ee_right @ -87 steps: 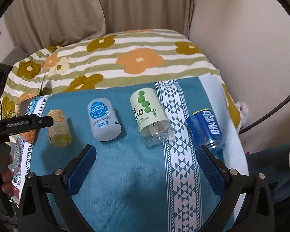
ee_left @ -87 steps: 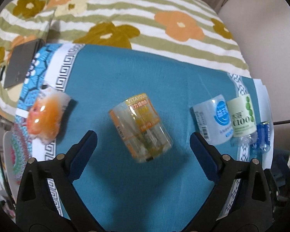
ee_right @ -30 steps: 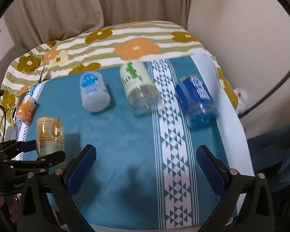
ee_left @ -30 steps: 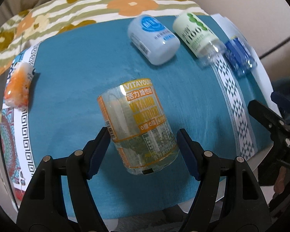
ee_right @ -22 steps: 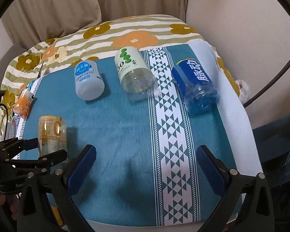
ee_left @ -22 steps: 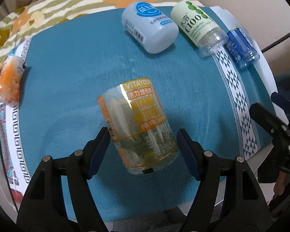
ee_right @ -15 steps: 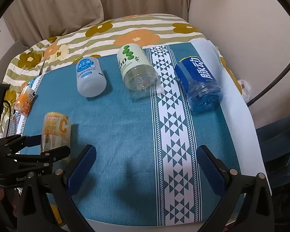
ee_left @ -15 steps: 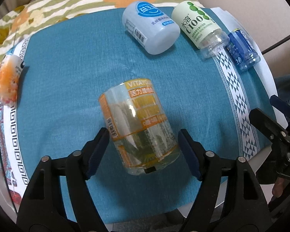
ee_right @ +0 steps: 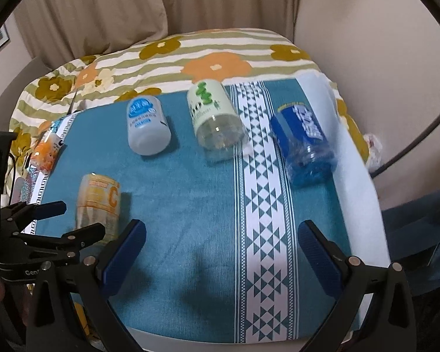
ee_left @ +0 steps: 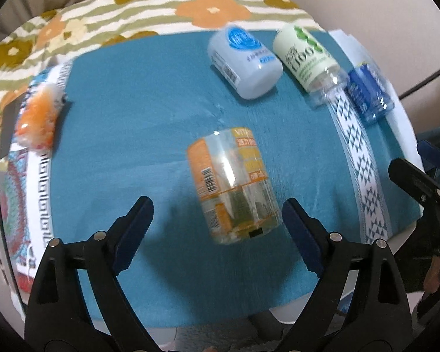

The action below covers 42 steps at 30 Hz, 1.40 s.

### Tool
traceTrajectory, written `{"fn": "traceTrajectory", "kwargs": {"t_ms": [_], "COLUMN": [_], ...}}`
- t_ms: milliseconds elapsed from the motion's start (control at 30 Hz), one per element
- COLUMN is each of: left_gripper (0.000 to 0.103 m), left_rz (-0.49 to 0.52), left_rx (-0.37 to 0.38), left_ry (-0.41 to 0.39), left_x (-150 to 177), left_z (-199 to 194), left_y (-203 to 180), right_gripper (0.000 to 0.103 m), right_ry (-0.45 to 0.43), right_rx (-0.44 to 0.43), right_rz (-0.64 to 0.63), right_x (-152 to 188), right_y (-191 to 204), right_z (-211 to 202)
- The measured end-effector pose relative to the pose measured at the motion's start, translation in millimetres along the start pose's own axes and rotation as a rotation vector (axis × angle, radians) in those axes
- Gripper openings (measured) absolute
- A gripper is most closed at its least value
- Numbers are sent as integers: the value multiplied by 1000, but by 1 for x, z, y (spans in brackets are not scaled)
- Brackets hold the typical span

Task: Flip cup upright
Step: 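Grasp the cup with the right tool while the left tool releases it, then rotate the held cup with the right tool so its rim faces up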

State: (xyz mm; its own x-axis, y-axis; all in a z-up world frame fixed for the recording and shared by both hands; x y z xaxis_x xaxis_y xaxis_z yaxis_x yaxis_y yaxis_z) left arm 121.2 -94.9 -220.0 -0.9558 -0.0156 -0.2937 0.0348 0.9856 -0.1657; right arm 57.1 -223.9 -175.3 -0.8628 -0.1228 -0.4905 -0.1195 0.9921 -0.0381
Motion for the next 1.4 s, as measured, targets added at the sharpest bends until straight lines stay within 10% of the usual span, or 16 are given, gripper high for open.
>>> {"fn": "traceTrajectory", "kwargs": {"t_ms": [333,800,1400], "left_gripper": [103,103,103], "left_rz": [-128,-237,-314], "left_rx": [-105,-121,-70], "left_ry": [-141,-105,-46], "left_x": [-6,-3,-9], "left_z": [-60,-59,-37], "left_y": [51,142,186], "right_gripper": [103,103,57], "right_ry": [83,390,614], "right_rx": [-159,-394,-483], "right_rz": [-165,-136,-47], "right_x": [-50,-75,-65], "right_y": [32,108,132], "right_z": [-3,73,136]}}
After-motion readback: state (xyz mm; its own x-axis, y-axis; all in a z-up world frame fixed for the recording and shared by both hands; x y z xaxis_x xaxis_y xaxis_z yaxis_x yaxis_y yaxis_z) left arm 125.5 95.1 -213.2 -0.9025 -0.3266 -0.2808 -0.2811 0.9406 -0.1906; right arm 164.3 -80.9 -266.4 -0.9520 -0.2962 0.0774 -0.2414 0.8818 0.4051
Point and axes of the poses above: each gripper's, at about its wrist camera, not at the fingertips, and z roughly the way its jaws point, y to its left, x to its underside, the point moved 4 cm from there along z, roughly the way its jaws point, and after that the axes turned 12 degrees about -z, right-handed, at the moved point
